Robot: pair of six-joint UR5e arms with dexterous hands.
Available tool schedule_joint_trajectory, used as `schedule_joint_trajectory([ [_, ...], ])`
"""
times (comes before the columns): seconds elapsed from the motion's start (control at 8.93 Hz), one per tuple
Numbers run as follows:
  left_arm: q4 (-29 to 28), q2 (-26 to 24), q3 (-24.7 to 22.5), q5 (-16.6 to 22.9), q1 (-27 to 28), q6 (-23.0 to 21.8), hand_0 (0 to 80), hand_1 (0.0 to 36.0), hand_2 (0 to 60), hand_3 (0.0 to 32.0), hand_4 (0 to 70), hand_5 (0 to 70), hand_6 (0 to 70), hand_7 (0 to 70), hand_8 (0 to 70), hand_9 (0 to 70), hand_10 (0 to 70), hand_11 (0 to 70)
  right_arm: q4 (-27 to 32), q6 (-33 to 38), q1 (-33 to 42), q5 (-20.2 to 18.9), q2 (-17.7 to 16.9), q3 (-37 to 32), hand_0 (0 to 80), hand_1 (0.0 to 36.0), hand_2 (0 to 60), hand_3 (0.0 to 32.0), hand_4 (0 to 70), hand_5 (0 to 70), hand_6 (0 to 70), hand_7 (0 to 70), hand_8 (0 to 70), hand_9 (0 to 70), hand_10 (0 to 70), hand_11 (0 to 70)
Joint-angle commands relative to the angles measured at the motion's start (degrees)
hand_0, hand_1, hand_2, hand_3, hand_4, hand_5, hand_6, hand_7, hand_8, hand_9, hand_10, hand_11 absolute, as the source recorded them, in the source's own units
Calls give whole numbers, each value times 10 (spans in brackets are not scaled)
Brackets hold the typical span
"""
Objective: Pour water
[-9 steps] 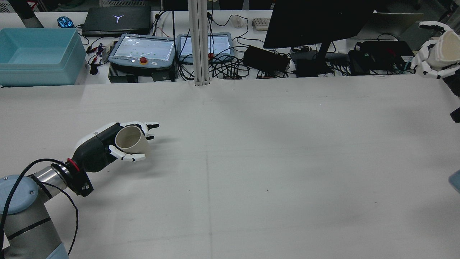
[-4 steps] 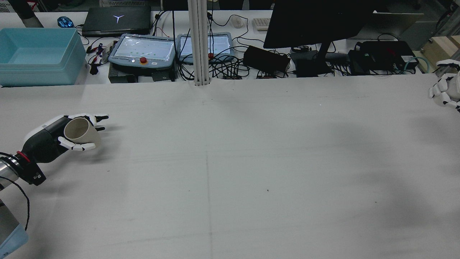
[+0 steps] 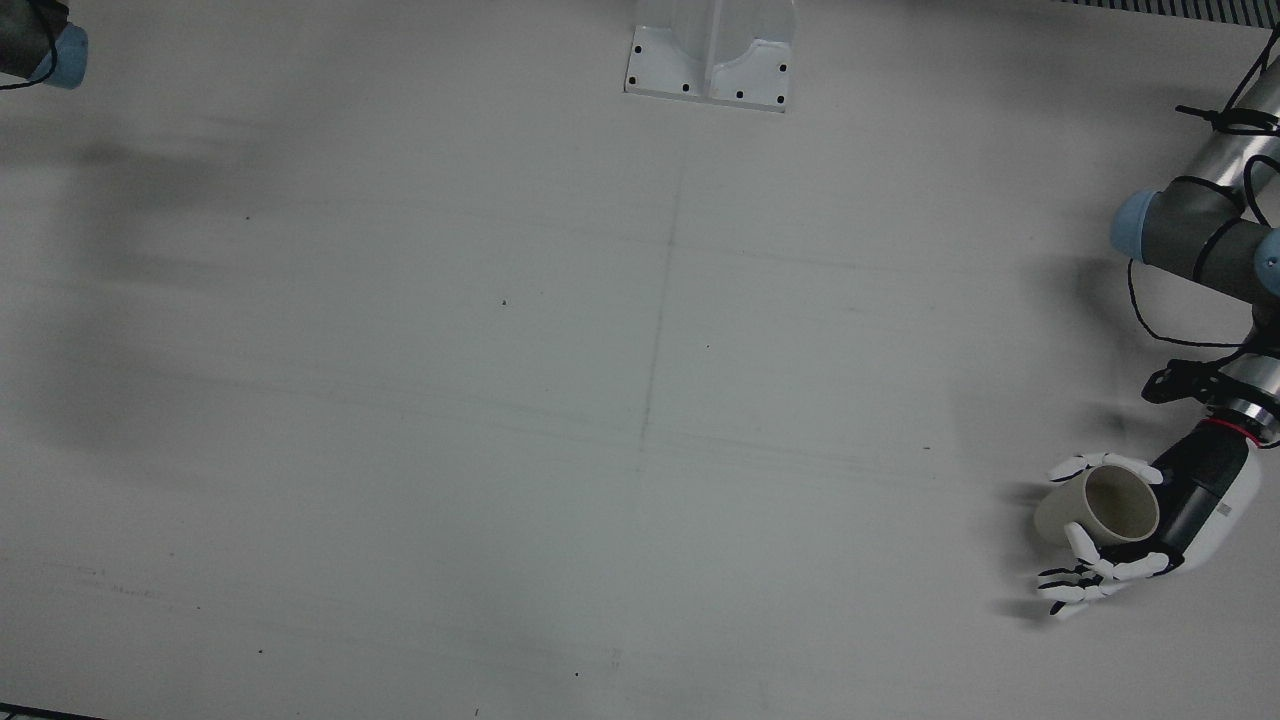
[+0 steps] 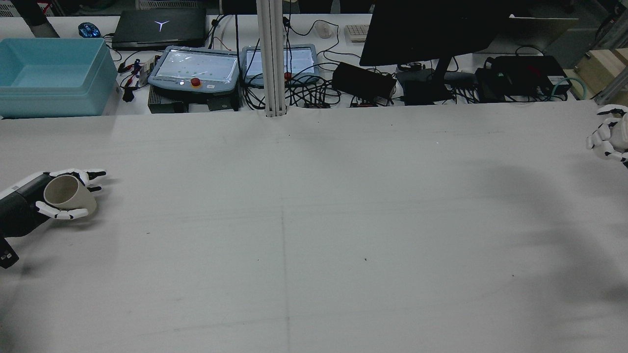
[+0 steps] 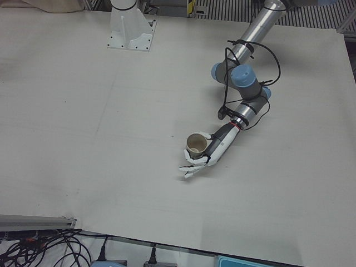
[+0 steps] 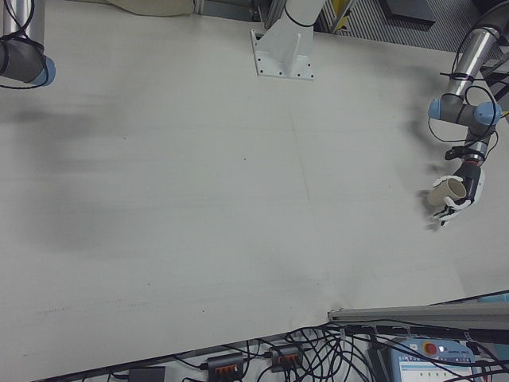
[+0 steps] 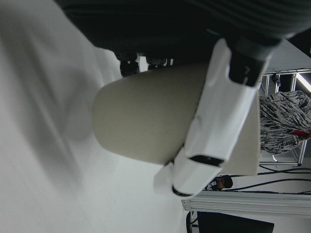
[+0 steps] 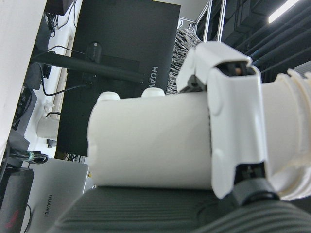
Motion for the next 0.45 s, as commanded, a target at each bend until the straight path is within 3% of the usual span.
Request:
schedule_joint_trajectory([
  [0.0,-42,14,40,0,-4,29,800,360,600,0,700,700,240,196,138,97,139,237,105,0,-3,1,58,-188,768,360,600,0,176,346,700,700,700,700,510,700],
  [0.11,-50,16,48,0,-5,29,800,360,600,0,677,700,243,196,140,98,138,236,129,0,-4,3,71,-225,744,360,600,0,180,348,700,700,700,700,524,700],
  [0.34,-67,39,45,1,-15,28,800,360,600,0,611,700,237,190,138,94,133,231,129,-4,-3,3,72,-229,751,360,600,0,246,346,700,700,700,700,511,700],
])
